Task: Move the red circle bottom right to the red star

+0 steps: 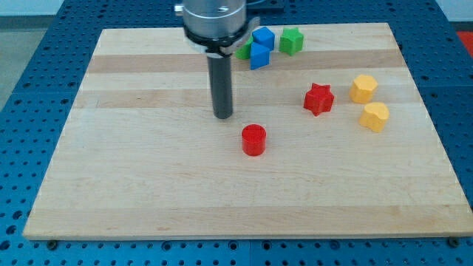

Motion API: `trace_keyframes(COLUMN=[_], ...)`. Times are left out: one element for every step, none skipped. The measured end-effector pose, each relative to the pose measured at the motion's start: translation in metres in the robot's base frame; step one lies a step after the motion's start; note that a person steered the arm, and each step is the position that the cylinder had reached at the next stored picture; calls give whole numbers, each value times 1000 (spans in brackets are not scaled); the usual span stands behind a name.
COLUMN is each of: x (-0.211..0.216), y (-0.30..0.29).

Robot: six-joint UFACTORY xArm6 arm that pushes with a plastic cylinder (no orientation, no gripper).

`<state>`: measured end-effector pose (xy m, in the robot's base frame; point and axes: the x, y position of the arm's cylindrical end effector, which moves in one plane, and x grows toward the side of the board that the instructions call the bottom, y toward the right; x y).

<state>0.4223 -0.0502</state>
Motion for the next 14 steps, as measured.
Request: trace_keyframes(x=[15, 76, 98, 98, 91, 81, 72, 59, 44, 33, 27, 24, 16, 8], y=[-22, -35, -35, -33, 10, 46, 59, 62, 62, 66, 78, 97, 117, 135])
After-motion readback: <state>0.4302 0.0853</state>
